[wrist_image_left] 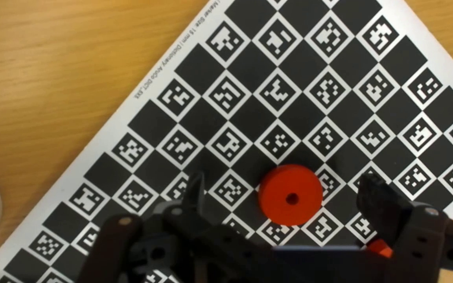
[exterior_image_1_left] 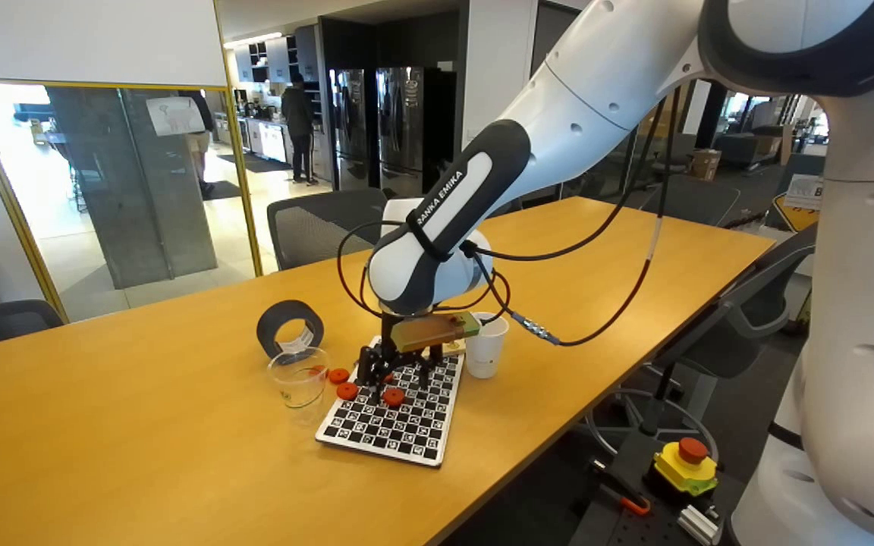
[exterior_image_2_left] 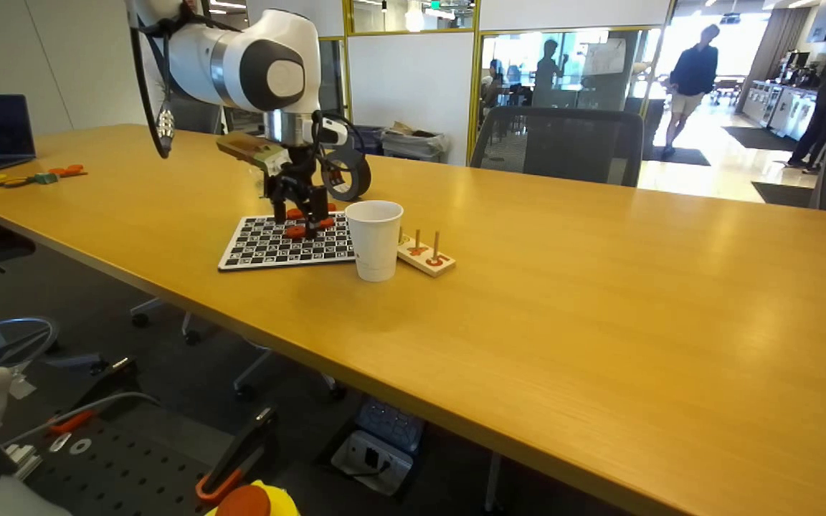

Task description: Put the blue block in the white cup and the orange blocks in the transparent cup

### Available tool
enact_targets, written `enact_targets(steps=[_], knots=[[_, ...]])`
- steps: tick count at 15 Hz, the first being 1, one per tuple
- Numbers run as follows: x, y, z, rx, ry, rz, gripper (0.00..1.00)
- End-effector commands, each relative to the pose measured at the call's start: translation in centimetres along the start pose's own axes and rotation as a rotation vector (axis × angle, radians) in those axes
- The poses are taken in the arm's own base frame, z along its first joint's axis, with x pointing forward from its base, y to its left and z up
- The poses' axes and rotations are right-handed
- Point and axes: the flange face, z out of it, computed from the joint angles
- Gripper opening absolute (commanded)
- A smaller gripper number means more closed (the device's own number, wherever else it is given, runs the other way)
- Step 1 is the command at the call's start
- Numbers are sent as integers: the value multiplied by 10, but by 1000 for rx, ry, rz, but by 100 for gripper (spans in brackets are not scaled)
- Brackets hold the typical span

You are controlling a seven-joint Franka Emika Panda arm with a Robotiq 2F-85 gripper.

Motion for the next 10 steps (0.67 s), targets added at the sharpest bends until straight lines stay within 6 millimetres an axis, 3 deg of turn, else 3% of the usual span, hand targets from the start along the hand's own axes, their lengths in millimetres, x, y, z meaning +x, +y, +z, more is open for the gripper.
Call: enact_targets(steps=[1,8,9,10], knots=[[10,-4,-1,2,30,16,100],[14,-3,4,8,42,20,100],[14,-3,4,7,46,22,75],[14,-3,4,3,46,22,74]])
